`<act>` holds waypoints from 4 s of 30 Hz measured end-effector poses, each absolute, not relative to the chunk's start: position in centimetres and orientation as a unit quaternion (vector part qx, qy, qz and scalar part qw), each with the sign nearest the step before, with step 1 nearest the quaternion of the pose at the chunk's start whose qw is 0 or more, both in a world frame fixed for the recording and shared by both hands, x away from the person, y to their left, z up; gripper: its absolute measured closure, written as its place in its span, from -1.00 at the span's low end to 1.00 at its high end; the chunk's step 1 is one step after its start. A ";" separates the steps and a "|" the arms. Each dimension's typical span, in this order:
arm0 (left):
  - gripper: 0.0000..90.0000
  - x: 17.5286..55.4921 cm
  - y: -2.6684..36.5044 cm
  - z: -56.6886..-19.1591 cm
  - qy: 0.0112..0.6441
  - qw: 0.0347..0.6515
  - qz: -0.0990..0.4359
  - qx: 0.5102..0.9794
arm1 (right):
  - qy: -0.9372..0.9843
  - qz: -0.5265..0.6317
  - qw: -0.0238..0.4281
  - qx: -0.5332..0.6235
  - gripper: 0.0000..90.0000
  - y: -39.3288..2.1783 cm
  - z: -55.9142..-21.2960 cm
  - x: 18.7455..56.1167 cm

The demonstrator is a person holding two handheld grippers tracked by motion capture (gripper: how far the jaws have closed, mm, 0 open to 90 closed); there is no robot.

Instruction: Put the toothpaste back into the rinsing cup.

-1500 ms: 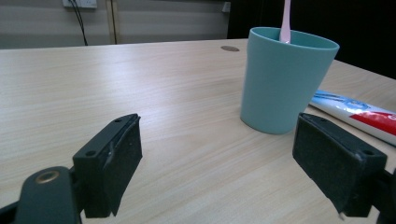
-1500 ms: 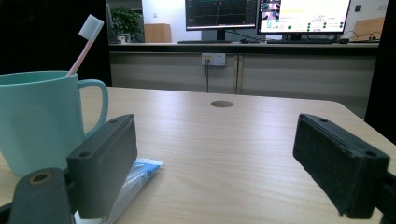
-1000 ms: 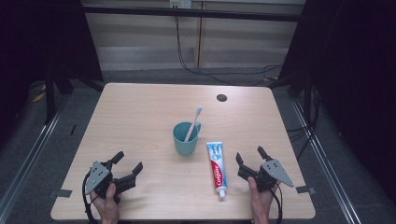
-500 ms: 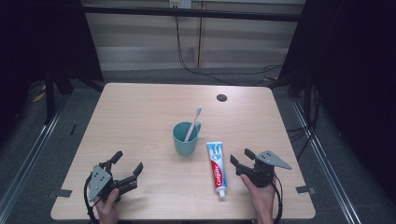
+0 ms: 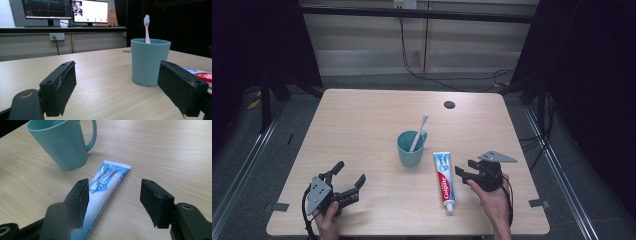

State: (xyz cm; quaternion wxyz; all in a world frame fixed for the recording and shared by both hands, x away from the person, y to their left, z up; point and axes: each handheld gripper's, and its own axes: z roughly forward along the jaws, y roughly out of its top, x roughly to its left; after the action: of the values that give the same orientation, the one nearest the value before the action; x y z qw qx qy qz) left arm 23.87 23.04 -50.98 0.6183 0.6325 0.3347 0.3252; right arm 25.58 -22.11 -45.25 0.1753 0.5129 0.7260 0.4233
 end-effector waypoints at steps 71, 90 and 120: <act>-0.65 23.9 23.3 -51.0 0.302 0.635 0.300 0.645 | 0.802 0.220 -0.018 0.556 0.43 -17.5 -47.4 31.3; -0.65 24.0 23.3 -51.0 0.302 0.635 0.299 0.645 | 0.769 0.285 -0.014 0.572 0.60 -18.8 -47.7 30.5; -0.65 24.0 23.2 -51.0 0.307 0.633 0.299 0.644 | 0.726 0.370 0.041 0.578 0.61 -20.8 -45.9 29.3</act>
State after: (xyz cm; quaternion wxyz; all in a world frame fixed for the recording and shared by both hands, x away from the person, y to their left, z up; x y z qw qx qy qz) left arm 23.98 23.22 -51.00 0.6334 0.6438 0.3075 0.2995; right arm 29.25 -20.76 -45.87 0.0408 0.5784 0.7260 0.3697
